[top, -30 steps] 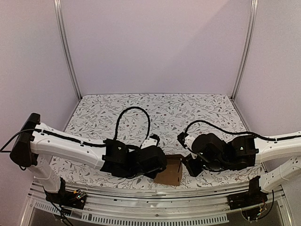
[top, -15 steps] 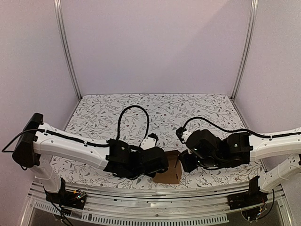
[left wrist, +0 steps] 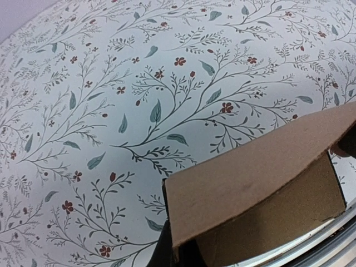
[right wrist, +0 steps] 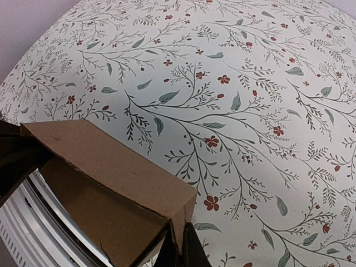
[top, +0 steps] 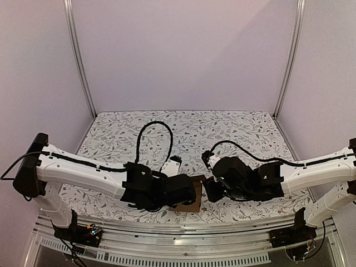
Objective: Fold the paper box
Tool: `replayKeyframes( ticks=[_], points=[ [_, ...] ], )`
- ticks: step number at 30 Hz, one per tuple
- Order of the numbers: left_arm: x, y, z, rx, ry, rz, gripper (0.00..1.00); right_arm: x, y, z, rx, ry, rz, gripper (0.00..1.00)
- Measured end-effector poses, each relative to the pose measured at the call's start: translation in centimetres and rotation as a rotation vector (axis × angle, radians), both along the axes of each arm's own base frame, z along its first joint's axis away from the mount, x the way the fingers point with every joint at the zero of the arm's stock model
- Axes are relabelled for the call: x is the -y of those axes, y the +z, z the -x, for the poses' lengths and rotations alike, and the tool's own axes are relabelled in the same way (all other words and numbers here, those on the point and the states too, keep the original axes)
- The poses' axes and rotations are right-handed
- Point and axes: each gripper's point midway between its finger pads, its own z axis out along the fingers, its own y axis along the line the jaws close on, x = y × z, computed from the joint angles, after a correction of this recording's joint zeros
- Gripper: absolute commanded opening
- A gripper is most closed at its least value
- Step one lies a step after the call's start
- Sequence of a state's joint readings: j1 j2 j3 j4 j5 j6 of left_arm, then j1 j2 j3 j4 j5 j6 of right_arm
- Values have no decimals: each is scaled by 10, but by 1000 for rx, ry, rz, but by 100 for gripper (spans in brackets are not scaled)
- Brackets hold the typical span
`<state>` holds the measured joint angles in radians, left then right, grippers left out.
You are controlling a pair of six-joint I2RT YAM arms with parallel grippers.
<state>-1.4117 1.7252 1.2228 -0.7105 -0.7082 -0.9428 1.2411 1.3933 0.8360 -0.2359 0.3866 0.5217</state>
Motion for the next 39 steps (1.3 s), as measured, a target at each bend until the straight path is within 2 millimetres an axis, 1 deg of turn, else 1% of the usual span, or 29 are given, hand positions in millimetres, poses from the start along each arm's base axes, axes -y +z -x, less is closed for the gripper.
replayKeyframes(
  ticks=[6,9,12,20,26,39],
  points=[
    [-12,6,-3,29,20,-19,0,-11,0,-10,33,6,-22,0],
    [-16,1,-3,30,30,-27,0,-16,-4,-16,38,-2,-25,0],
    [-22,-4,-3,36,46,-30,0,-22,-3,-20,39,-6,-37,0],
    [-22,-5,-6,66,79,1,0,-27,-2,-23,-18,-7,-84,0],
    [-23,-5,-5,72,84,5,0,-30,-1,-20,-77,-1,-106,0],
    [-24,-5,-4,99,86,-7,0,-23,5,3,-256,15,-95,0]
  ],
)
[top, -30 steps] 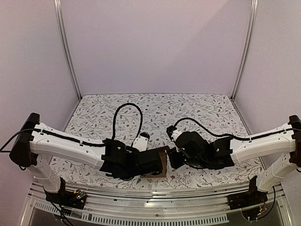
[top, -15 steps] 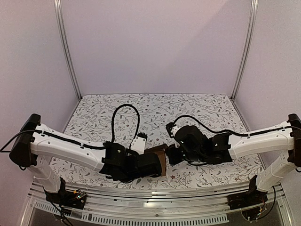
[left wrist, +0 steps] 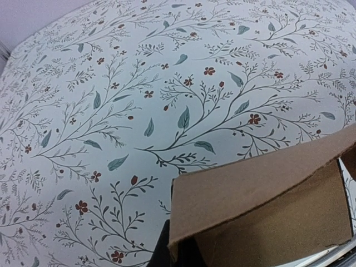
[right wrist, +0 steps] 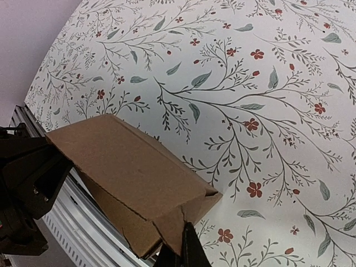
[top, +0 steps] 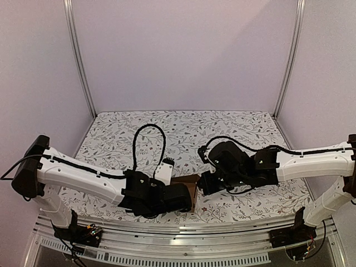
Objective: Fold the paper box
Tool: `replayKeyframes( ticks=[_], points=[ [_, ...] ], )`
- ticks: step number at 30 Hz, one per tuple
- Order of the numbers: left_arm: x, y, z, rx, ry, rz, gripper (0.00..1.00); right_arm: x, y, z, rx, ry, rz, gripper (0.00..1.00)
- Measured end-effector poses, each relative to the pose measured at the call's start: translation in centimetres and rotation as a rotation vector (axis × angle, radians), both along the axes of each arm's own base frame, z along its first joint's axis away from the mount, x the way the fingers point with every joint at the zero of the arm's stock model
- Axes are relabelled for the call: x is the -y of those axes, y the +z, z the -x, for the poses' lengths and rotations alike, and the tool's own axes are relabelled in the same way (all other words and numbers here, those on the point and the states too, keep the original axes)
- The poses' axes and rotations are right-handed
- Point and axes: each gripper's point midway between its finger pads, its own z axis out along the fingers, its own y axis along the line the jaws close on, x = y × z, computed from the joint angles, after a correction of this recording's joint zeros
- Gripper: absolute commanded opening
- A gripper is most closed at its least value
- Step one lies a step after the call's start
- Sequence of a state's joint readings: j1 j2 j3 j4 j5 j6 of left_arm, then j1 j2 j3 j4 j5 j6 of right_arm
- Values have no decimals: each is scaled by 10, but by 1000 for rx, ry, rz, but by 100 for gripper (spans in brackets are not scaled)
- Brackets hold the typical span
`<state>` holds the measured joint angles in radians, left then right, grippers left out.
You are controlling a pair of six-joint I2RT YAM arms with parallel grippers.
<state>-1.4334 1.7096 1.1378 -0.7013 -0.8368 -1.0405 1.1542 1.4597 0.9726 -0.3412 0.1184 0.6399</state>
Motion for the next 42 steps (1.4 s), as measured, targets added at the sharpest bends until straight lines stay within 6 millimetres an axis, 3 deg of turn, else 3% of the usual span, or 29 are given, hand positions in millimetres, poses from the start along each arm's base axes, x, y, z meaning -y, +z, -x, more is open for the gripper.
replayKeyframes(
  ticks=[22,42],
  points=[
    [-2,-1,2,21,7,-18,0,-10,0,2,-228,-173,-119,0],
    [-5,-2,7,26,8,-22,0,-18,-12,-8,-150,-228,-81,0]
  ],
)
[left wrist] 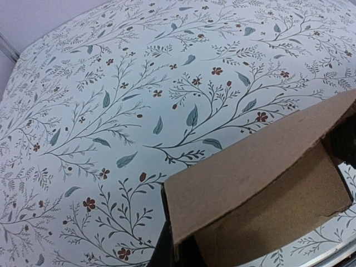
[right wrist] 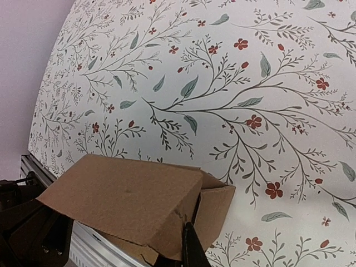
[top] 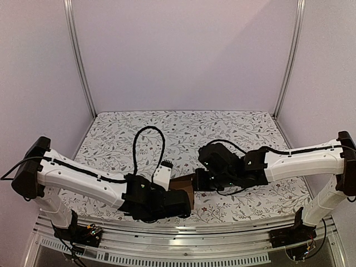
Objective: Fold the paper box
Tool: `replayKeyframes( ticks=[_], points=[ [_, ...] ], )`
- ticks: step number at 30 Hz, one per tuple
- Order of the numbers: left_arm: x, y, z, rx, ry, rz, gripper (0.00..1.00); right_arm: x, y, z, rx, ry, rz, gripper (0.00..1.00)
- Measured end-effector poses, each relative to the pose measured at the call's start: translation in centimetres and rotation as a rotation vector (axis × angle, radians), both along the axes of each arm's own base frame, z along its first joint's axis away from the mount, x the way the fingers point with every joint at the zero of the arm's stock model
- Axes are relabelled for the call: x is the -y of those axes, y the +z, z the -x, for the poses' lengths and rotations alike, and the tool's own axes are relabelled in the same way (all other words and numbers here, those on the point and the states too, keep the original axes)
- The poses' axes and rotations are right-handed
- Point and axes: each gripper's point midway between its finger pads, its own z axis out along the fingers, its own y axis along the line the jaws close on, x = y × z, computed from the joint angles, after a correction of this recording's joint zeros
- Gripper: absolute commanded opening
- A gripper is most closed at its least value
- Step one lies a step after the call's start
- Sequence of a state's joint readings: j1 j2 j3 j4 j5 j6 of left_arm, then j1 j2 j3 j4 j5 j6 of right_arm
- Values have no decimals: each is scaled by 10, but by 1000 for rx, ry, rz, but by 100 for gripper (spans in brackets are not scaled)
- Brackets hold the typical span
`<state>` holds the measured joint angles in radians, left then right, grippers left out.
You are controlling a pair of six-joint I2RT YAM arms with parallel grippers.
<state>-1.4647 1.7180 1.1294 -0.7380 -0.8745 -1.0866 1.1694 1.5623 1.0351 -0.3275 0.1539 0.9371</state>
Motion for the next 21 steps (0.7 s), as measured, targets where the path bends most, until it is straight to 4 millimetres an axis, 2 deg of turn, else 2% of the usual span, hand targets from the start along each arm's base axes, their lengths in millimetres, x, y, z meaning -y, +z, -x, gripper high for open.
replayKeyframes(
  ticks=[4,7,17,21],
  points=[
    [-1,0,1,-2,0,12,3,-1,-2,2,53,-1,35,0],
    [-2,0,2,-9,-3,29,9,-2,-3,5,98,1,62,0],
    [7,3,13,-69,-71,101,57,-5,-6,13,194,31,125,0],
    [7,8,21,-110,-126,157,65,-5,-6,11,217,31,140,0]
  ],
)
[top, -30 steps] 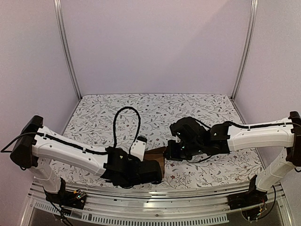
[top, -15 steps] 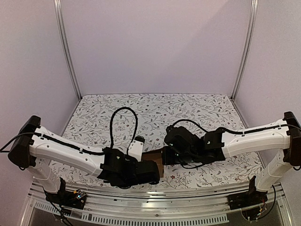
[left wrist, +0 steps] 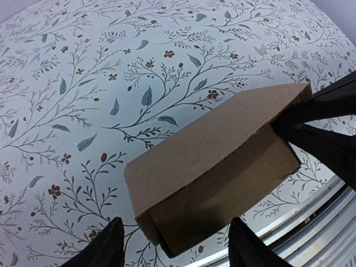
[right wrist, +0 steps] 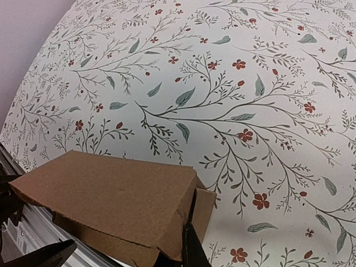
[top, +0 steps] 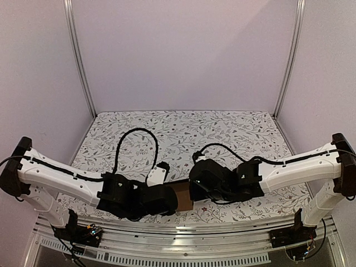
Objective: Fold the paper box
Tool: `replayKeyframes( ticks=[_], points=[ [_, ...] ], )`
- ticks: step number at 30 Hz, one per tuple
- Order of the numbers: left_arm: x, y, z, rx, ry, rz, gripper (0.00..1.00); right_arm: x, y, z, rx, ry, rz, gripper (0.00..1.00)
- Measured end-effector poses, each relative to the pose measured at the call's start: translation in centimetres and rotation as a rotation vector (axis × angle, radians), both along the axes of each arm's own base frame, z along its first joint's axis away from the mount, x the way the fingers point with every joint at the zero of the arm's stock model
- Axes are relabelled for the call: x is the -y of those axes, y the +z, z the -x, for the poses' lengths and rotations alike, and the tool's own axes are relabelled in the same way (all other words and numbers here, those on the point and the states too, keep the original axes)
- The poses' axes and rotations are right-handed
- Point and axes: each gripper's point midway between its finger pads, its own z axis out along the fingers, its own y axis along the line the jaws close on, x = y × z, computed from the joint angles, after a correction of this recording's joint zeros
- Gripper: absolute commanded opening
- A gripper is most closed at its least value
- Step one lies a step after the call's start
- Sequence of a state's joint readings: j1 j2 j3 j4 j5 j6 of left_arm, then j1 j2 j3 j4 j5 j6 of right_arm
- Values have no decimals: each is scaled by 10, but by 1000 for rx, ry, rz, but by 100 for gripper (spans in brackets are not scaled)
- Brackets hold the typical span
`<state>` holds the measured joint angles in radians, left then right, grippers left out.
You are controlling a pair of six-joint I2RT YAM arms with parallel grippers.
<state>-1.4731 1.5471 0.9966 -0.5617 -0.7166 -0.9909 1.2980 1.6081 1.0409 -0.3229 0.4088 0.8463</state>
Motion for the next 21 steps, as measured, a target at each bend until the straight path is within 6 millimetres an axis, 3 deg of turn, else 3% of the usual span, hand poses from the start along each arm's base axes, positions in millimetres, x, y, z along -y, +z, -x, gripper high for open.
replayKeyframes(
  ticks=[5,9,13,18,21],
  points=[
    [-9,12,11,-45,-71,82,69,-1,-1,-3,31,4,23,0],
    [-9,35,21,-73,-168,162,72,-2,-1,-3,60,18,47,0],
    [-8,66,26,-74,-252,254,62,-2,-1,-3,90,38,72,0],
    [-19,92,6,-59,-251,326,53,-3,1,-6,139,62,103,0],
    [-22,94,-11,-61,-236,341,49,-5,0,-7,171,80,124,0]
  ],
)
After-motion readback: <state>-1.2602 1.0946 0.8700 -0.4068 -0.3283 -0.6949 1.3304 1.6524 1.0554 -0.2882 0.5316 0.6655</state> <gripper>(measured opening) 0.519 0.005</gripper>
